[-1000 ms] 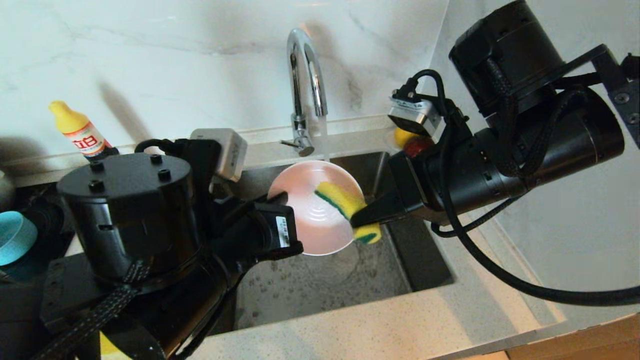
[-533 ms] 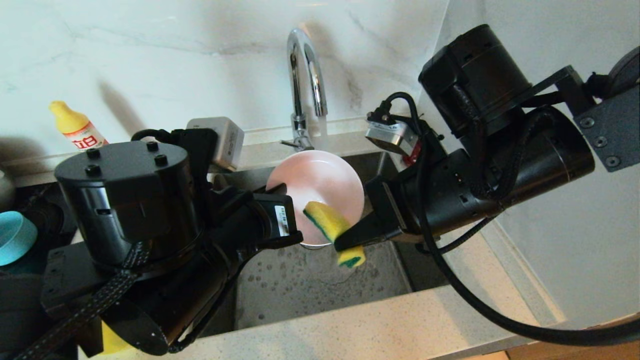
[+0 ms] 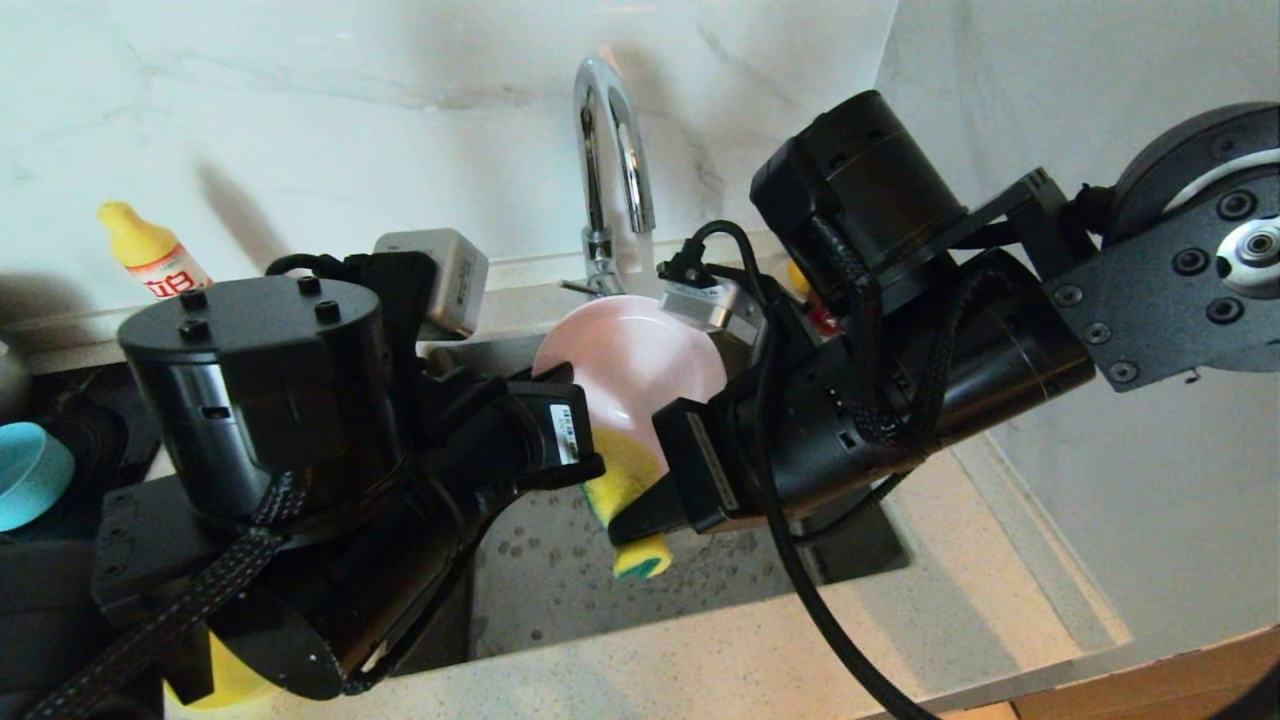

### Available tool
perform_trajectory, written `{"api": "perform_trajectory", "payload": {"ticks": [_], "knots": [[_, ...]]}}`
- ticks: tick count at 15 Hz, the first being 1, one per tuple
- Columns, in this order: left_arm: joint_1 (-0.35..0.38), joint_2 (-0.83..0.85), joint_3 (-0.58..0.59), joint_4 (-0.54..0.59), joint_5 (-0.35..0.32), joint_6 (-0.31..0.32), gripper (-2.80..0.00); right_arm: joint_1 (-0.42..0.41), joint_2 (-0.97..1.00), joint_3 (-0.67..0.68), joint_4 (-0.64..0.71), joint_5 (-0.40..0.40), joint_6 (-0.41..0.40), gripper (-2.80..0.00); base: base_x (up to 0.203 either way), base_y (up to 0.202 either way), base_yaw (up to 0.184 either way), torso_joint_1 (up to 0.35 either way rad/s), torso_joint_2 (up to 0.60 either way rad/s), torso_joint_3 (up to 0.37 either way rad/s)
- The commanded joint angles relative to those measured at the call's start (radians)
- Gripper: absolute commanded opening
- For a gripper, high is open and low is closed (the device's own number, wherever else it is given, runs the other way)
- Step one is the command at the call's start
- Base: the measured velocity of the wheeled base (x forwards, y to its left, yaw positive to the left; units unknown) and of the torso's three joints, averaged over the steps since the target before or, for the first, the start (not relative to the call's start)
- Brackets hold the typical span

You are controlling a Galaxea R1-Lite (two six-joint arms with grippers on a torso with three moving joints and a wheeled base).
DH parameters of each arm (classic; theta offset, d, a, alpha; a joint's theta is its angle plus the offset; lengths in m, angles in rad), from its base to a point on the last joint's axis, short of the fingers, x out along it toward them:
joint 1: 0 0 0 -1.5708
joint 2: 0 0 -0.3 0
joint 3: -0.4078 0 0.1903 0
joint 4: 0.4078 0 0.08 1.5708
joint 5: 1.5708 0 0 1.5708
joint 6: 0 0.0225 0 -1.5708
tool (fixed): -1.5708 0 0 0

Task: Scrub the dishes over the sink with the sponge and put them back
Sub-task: Wipe the bowl

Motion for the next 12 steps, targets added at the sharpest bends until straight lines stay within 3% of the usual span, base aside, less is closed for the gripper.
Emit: {"api": "perform_trajectory", "payload": {"ticks": [1,5,12], "knots": [[-0.001,0.005,0.007,-0.005,0.003,-0.003,-2.80,0.010,0.010,-0.016,0.003,0.003,0.002,-2.80,0.000,0.000,0.000,0.000,0.00,0.000],[0.000,0.004,0.009,-0.004,0.003,-0.003,-2.80,-0.006,0.006,-0.018,0.004,0.001,0.002,-2.80,0.000,0.000,0.000,0.000,0.00,0.000],[0.000,-0.007,0.015,-0.004,0.003,-0.004,-2.80,-0.110,-0.054,0.002,0.015,0.003,0.005,-2.80,0.000,0.000,0.000,0.000,0.00,0.000]]}}
